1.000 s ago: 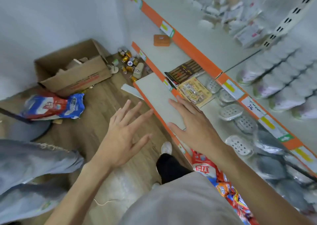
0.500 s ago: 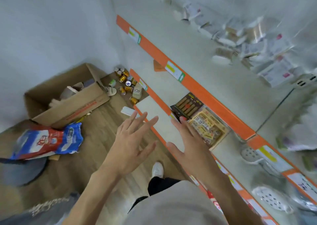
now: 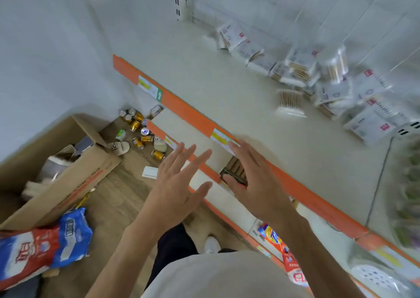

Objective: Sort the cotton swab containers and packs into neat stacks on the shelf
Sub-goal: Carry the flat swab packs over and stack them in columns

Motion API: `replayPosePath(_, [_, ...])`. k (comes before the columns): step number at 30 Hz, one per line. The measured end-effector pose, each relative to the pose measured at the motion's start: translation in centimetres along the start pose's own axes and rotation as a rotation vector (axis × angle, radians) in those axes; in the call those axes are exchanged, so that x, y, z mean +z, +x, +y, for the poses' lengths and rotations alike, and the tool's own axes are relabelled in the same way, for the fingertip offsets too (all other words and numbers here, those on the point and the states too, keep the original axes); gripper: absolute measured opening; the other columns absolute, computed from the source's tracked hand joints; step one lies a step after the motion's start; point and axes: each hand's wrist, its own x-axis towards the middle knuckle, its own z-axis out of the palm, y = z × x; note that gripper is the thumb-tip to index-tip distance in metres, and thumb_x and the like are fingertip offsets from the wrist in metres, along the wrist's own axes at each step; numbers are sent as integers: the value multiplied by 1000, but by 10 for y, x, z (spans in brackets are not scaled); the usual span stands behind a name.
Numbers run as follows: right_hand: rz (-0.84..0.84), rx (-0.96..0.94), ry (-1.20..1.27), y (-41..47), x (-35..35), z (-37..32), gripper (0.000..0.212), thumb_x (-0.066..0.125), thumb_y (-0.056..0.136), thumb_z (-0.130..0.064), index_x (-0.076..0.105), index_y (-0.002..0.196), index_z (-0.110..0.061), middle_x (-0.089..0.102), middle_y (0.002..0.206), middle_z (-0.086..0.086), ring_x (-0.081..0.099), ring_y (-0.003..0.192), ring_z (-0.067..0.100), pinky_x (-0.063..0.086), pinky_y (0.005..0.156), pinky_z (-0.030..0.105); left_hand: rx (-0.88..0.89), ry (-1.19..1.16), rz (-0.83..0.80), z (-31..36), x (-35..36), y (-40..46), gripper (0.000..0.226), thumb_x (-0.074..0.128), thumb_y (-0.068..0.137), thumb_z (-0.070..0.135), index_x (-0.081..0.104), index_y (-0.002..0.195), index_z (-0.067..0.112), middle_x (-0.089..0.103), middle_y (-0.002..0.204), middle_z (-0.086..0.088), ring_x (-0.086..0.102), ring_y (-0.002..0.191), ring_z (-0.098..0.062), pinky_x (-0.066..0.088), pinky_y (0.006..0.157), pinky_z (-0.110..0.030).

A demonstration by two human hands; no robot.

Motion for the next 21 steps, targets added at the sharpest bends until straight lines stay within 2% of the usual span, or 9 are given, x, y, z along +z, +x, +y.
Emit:
replayPosePath(3, [126, 110, -56, 25, -6, 4, 66, 58, 98, -38, 27, 156, -35, 24, 164, -7, 23, 149, 11, 23, 118, 29, 172, -10, -68, -10, -7, 64, 61, 49, 97, 54, 29, 154, 43, 31, 160, 7, 3, 154, -10, 11, 120, -36])
replayPosePath(5, [196, 200, -75, 41, -9, 6, 66, 61, 97, -35, 30, 155, -33, 28, 163, -4, 28, 147, 15, 23, 114, 27, 289, -14, -113, -17, -13, 105, 61, 48, 98, 55, 30, 154, 41, 32, 160, 5, 4, 154, -11, 13, 120, -36])
replayPosePath(9, [301, 353, -100, 72, -9, 0, 65, 62, 97, -31, 33, 155, -30, 32, 162, 1, 33, 146, 21, 31, 116, 37, 451, -8, -206, -39, -27, 173, 60, 49, 100, 54, 27, 155, 42, 28, 163, 3, 5, 155, -14, 13, 121, -37])
replayPosePath(13, [335, 502, -116, 101, -5, -6, 67, 61, 96, -35, 30, 156, -30, 27, 164, 1, 28, 149, 21, 28, 117, 37, 527, -21, -280, -60, -33, 221, 63, 46, 97, 58, 25, 155, 43, 27, 163, 5, 7, 154, -14, 15, 120, -37])
replayPosePath(17, [446, 642, -151, 118, -7, -5, 68, 62, 96, -37, 31, 155, -26, 17, 167, 6, 11, 154, 23, 21, 121, 40, 599, -48, -343, -76, -25, 253, 59, 42, 99, 58, 32, 154, 39, 34, 160, 2, 12, 154, -14, 12, 120, -32])
replayPosePath(21, [475, 739, -154, 128, -6, -8, 71, 62, 95, -38, 28, 156, -27, 13, 167, 7, 6, 154, 23, 16, 121, 36, 615, -68, -323, -87, -15, 264, 58, 38, 96, 51, 37, 152, 35, 44, 155, -2, 19, 152, -17, 15, 123, -45])
